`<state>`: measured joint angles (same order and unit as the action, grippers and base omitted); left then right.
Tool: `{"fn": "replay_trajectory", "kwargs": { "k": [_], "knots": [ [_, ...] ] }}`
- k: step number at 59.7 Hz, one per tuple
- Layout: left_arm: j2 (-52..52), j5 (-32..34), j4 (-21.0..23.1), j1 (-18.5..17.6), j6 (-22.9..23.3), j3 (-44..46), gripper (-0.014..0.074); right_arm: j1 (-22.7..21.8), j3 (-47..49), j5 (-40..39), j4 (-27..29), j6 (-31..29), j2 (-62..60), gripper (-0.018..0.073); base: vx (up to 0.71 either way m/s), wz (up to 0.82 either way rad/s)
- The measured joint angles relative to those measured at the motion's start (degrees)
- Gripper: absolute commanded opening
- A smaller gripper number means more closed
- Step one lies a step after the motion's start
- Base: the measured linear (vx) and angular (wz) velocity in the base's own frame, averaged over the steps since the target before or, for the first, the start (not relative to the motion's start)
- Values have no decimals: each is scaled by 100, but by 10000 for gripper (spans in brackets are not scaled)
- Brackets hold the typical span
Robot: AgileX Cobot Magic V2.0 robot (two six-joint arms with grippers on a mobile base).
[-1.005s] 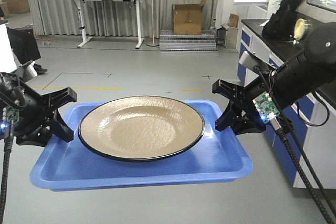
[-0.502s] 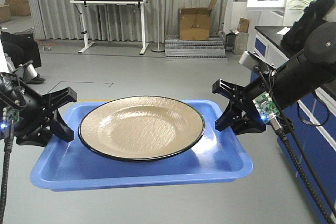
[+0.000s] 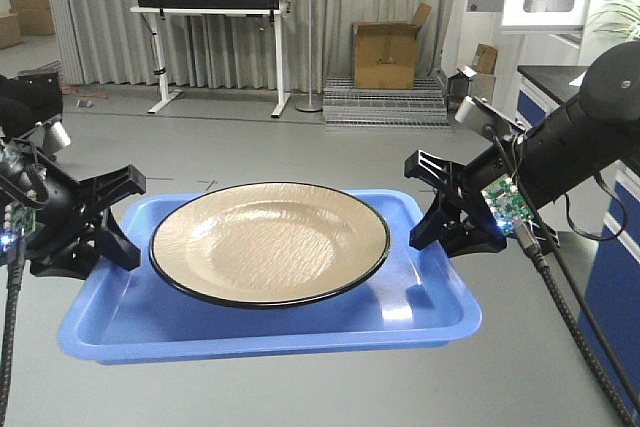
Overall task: Place disk in tray to left cabinet
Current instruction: 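Hold the tray with both grippers while the base turns away from the bench, then carry the tray with both grippers while driving toward the white cabinet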
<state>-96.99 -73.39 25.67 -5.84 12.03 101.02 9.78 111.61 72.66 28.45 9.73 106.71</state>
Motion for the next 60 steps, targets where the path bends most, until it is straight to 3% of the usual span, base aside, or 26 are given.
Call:
{"fn": "replay_trajectory", "kwargs": {
  "k": [60],
  "knots": [
    [0, 0, 2, 0, 0, 0, 0, 0, 0, 0, -3, 0, 0, -4, 68, -4]
  ]
}}
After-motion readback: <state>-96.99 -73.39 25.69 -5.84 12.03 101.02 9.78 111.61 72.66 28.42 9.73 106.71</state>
